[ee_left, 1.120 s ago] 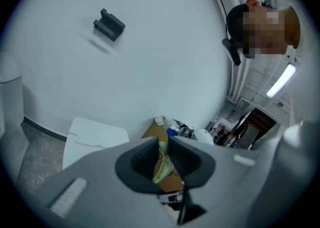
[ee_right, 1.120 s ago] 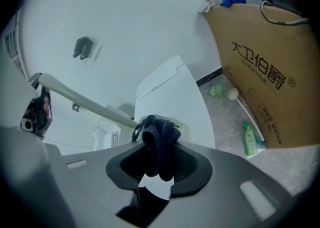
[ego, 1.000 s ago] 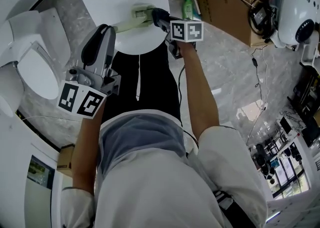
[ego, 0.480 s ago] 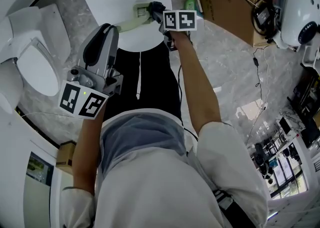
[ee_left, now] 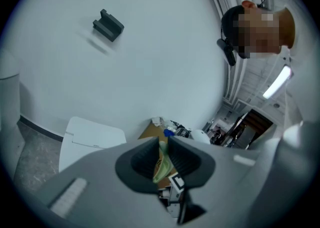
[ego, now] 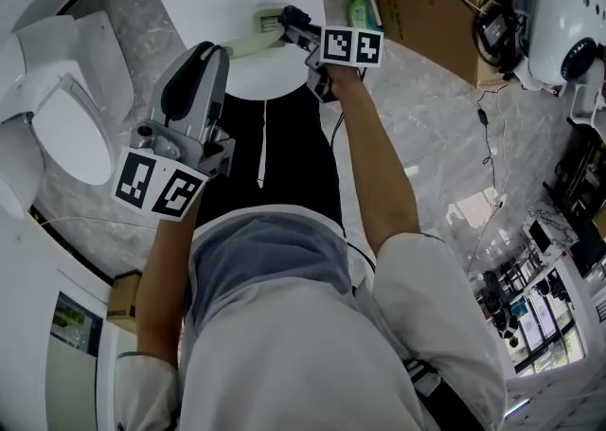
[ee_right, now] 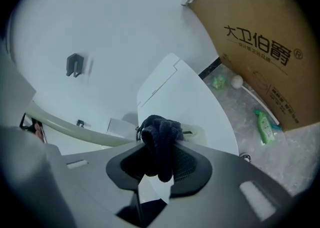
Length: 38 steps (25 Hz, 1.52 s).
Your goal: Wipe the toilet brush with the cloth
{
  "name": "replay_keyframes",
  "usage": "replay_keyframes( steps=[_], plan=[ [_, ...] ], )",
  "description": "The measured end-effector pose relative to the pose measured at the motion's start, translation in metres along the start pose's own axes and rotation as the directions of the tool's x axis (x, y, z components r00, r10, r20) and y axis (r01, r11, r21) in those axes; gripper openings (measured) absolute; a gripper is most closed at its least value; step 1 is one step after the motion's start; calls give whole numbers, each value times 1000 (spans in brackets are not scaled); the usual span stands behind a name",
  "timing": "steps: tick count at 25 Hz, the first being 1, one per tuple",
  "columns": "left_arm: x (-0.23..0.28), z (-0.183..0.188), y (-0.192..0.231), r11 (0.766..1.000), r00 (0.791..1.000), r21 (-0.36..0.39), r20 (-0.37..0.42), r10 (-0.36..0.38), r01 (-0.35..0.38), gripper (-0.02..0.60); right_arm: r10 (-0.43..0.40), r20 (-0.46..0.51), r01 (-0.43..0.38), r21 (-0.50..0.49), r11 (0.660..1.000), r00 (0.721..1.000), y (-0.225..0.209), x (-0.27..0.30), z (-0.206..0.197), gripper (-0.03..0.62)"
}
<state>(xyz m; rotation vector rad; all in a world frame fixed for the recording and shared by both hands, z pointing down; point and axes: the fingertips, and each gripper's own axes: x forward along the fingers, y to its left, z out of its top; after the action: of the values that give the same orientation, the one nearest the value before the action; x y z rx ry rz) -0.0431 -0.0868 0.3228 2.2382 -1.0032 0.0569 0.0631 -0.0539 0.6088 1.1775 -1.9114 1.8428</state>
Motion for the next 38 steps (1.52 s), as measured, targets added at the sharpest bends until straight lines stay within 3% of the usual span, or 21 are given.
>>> replay_keyframes(
  steps=[17, 28, 33, 38],
  plan=[
    [0, 1, 3, 1000, 1000, -12, -1, -3, 3, 0, 46, -46, -51, -119, 992, 998, 29, -33, 3, 95],
    [-2, 3, 2, 1000, 1000, -21, 2, -6, 6, 0, 32, -46, -38, -146, 989, 998, 58, -58, 9, 95],
    [-4, 2, -4, 999, 1000, 31, -6, -15, 16, 0, -4, -62, -7, -175, 984, 998, 72, -71, 9, 95],
    [-6, 4, -2, 1000, 1000, 13, 4, -26, 26, 0, 10, -51, -20, -197, 980, 999, 93, -85, 14, 95]
  ],
)
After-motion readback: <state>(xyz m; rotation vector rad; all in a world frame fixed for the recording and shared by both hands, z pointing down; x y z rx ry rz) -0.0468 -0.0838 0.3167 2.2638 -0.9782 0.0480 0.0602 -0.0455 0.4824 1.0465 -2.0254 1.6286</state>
